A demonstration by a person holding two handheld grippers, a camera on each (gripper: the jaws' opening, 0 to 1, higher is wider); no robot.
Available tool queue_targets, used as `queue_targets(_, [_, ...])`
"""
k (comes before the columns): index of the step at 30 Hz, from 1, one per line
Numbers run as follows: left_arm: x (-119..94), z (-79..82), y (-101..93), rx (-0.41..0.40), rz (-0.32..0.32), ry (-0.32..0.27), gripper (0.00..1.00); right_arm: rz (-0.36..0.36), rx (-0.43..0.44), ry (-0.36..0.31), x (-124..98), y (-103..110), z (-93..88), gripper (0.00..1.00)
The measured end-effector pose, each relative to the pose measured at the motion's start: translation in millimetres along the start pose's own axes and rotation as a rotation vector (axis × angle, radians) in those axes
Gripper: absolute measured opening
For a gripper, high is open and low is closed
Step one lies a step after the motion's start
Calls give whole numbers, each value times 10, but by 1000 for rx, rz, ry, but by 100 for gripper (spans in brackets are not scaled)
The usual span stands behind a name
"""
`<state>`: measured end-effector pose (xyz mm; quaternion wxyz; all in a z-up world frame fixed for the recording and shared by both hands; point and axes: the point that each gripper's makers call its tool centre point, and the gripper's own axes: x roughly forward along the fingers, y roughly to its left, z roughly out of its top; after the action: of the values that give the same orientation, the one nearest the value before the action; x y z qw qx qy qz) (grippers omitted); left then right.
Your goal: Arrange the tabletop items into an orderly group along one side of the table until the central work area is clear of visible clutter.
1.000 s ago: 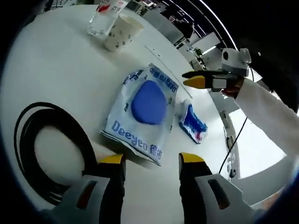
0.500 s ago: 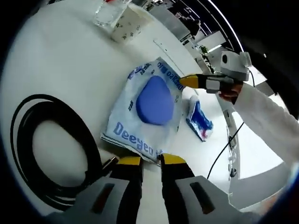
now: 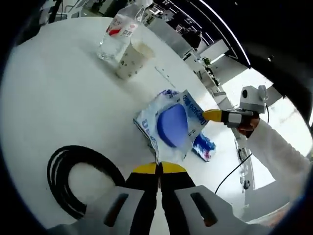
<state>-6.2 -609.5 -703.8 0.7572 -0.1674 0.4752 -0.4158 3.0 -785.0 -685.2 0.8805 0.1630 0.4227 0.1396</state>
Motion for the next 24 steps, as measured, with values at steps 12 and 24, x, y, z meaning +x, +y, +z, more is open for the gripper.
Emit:
queue_targets(12, [-425,919,-454,198,-153,-80,0,-20,328,-380,-800,570,-186,0])
queue_targets(24, [-436,1099,-843,335,-225,-41,0,-95,480,-644,-1277,943,-434,0])
